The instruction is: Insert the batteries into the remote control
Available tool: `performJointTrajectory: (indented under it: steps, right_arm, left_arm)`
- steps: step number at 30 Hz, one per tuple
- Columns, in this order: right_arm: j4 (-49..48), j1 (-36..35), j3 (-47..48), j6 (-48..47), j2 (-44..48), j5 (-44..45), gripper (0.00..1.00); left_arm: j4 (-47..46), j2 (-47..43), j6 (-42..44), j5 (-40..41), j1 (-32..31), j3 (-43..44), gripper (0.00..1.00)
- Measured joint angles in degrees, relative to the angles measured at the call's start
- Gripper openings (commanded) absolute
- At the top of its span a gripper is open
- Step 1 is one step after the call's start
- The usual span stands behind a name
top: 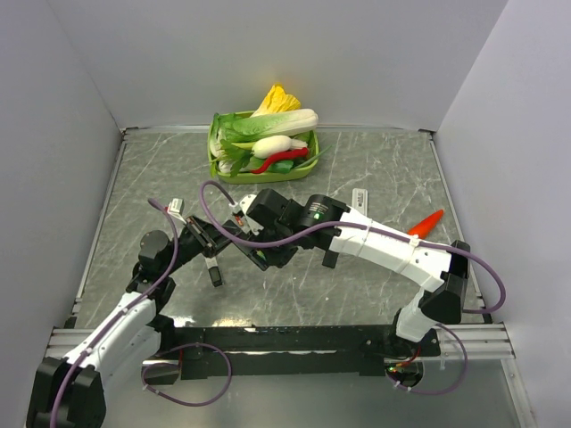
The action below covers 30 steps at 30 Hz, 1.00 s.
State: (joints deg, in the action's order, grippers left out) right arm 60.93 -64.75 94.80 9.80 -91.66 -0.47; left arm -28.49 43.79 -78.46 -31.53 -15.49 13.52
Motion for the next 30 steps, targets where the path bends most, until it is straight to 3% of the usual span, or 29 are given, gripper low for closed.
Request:
performJointTrajectory:
  steps: [30]
  right_arm:
    - [2.49, 0.02, 0.33, 3.87, -2.86, 1.44, 0.00]
  left_arm:
    - [9.53, -8.13, 3.48, 10.36, -4.02, 1.31, 0.01]
